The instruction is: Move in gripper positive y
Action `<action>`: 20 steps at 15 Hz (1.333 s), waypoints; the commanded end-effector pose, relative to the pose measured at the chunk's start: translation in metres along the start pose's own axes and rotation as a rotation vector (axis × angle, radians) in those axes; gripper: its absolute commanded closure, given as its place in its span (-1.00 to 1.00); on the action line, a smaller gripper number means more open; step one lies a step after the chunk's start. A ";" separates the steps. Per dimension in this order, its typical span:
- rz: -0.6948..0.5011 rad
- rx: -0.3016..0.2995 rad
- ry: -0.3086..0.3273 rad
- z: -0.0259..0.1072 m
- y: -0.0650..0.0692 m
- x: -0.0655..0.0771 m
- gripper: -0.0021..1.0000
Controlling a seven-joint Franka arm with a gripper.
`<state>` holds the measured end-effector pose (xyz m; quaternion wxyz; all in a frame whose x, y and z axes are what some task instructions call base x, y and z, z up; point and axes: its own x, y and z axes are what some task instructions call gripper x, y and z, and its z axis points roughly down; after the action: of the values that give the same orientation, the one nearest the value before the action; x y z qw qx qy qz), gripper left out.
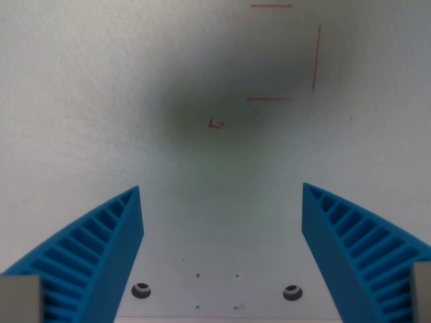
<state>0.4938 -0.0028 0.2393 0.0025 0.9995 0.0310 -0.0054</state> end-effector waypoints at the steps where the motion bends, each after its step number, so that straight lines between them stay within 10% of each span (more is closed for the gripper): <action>1: 0.000 0.000 0.003 -0.001 0.005 0.000 -1.00; 20: 0.000 0.000 0.003 -0.001 0.100 0.000 -1.00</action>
<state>0.4939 -0.0972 0.2410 0.0051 0.9998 0.0216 -0.0021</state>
